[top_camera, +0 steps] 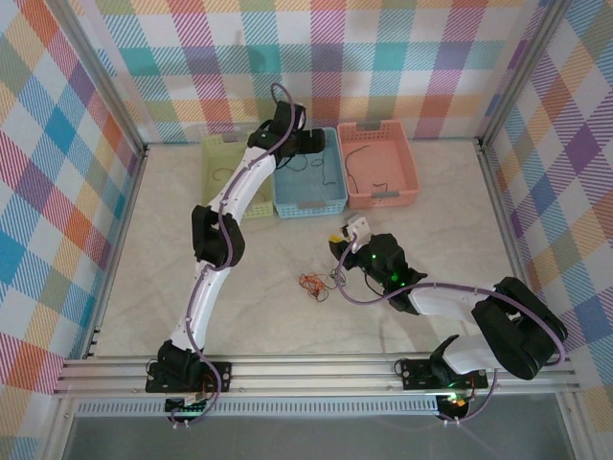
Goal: Untangle the cables
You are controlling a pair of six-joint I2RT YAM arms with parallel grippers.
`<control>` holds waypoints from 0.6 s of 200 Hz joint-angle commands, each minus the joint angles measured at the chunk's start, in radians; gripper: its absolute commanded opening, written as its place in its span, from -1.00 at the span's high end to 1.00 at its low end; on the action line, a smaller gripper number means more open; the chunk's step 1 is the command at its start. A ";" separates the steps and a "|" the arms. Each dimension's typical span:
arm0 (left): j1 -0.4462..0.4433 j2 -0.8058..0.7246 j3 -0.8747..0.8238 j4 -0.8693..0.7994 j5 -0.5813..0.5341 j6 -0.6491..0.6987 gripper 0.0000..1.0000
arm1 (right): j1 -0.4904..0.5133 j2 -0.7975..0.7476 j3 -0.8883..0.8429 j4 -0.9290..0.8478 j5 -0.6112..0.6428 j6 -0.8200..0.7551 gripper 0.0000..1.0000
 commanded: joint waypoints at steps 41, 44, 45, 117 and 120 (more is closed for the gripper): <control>-0.054 -0.572 -0.368 -0.065 0.006 0.019 -0.85 | -0.007 -0.051 -0.033 0.047 0.056 0.031 0.21; -0.056 -0.616 -0.428 -0.041 0.008 0.010 -0.85 | -0.007 -0.054 -0.034 0.047 0.062 0.033 0.20; -0.056 -0.630 -0.449 -0.033 0.009 0.007 -0.85 | -0.007 -0.056 -0.035 0.047 0.064 0.034 0.20; -0.065 -1.242 -1.564 0.462 0.228 -0.299 -0.55 | -0.021 -0.115 0.016 -0.143 0.048 0.039 0.15; -0.068 -1.240 -1.586 0.474 0.236 -0.306 -0.53 | -0.021 -0.109 0.020 -0.149 0.043 0.035 0.15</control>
